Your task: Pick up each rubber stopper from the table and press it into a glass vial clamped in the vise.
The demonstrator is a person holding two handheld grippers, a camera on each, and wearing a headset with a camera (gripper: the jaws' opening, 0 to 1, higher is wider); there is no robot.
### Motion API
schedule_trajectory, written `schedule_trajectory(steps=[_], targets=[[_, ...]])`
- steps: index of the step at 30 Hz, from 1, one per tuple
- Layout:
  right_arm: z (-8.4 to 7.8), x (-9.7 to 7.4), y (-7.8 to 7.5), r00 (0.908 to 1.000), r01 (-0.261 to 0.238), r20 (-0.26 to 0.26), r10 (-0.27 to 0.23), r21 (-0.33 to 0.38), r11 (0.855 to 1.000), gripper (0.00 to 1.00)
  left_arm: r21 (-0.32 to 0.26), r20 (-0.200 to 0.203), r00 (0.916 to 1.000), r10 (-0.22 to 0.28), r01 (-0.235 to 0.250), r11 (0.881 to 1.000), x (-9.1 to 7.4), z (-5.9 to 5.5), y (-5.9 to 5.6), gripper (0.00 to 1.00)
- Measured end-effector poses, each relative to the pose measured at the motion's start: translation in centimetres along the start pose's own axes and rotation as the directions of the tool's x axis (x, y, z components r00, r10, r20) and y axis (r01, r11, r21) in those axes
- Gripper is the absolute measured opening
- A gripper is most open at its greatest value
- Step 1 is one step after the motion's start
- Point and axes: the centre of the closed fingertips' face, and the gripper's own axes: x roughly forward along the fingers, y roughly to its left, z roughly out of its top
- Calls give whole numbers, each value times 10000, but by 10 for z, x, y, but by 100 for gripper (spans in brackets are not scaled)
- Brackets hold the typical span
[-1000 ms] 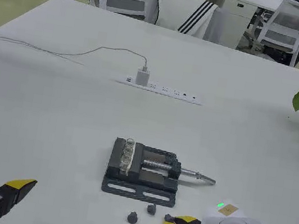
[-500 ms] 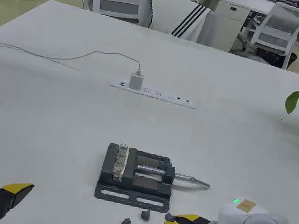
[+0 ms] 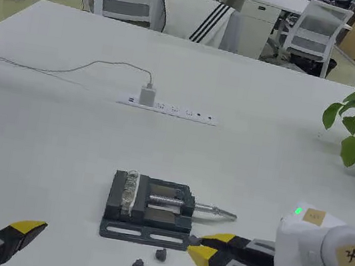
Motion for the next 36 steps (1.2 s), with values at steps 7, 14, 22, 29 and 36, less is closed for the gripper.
schedule_trajectory(steps=[7, 14, 22, 29, 36], targets=[[15, -6, 24, 9918, -1237, -405, 1210, -740, 9896, 8, 1157, -49, 9997, -250, 254, 9930, 5, 10, -5, 83], [26, -5, 46, 9727, -2251, -907, 2138, -1418, 9640, 8, 3187, -370, 9976, -580, 668, 9455, 12, 20, -13, 75], [29, -3, 67, 9434, -3165, -1544, 2935, -1551, 9358, 8, 4998, -804, 9932, -846, 1136, 8586, 21, 22, -27, 68], [23, 2, 71, 9239, -3505, -2122, 3184, -1350, 9268, 8, 6300, -677, 9929, -979, 1187, 7675, 21, 33, -36, 51], [15, 6, 75, 9068, -3732, -2535, 3368, -1111, 9211, 8, 6944, -470, 9878, -1486, 1392, 7060, 22, 45, -45, 33]])
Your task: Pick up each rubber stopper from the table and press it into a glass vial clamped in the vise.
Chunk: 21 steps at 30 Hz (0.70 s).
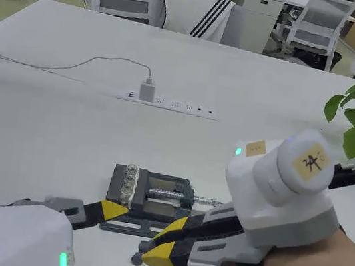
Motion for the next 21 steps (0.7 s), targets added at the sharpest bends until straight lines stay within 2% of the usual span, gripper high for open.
schedule_trajectory(steps=[5, 9, 16, 21], targets=[[0, 5, 1, 9999, -96, -68, 99, 466, 9989, 8, 857, -11, 9996, -279, 279, 9959, 1, 3, -2, 25], [1, 7, 3, 9998, -192, -49, 196, 765, 9969, 8, 1200, -114, 9992, -379, 390, 9920, 1, 3, -4, 20], [1, 10, 1, 9998, -184, 63, 177, 1482, 9888, 8, 1530, -53, 9989, -474, 477, 9871, 1, 6, -7, 12], [1, 10, 0, 9999, -156, 53, 149, 1609, 9868, 8, 1636, -99, 9985, -544, 552, 9850, 1, 5, -9, 8]])
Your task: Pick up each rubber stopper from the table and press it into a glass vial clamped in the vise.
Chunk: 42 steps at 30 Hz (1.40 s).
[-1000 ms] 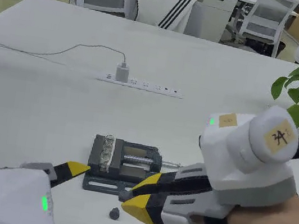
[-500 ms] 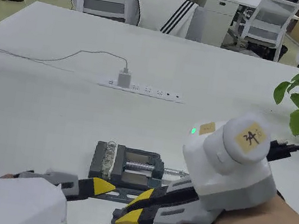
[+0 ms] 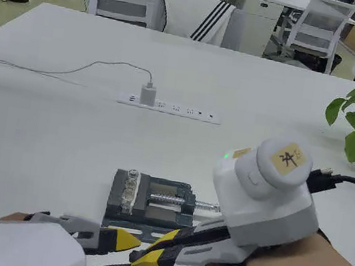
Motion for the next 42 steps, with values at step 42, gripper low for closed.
schedule_trajectory(steps=[42], targets=[[4, -2, 3, 9996, 276, 131, -243, -4293, 9027, 20, -3154, 594, 9978, 306, -103, 9489, -3, -19, 3, 5]])
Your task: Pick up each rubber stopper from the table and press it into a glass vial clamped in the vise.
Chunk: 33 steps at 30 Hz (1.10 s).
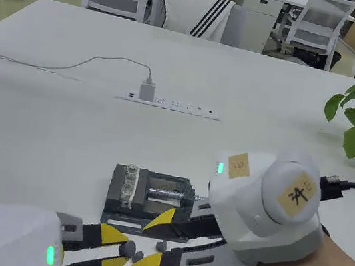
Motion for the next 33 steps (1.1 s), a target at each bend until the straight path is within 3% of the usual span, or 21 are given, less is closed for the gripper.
schedule_trajectory(steps=[4, 11, 19, 33], targets=[[6, -1, 3, 9995, -106, 297, 133, -895, 9959, 20, -950, 361, 9993, -35, 70, 9955, -2, 0, 1, 5], [1, 0, 7, 9995, -315, -86, 304, -2129, 9766, 17, -1849, 853, 9950, -524, 674, 9804, -4, 4, -7, 5], [-5, 0, 12, 9979, -617, -329, 554, -2395, 9689, 13, -1753, 968, 9902, -1002, 1161, 9776, -3, 6, -19, 5], [-6, 1, 19, 9958, -895, -426, 811, -2636, 9605, 8, -2014, 1341, 9829, -1265, 1520, 9677, -5, 15, -24, 4]])
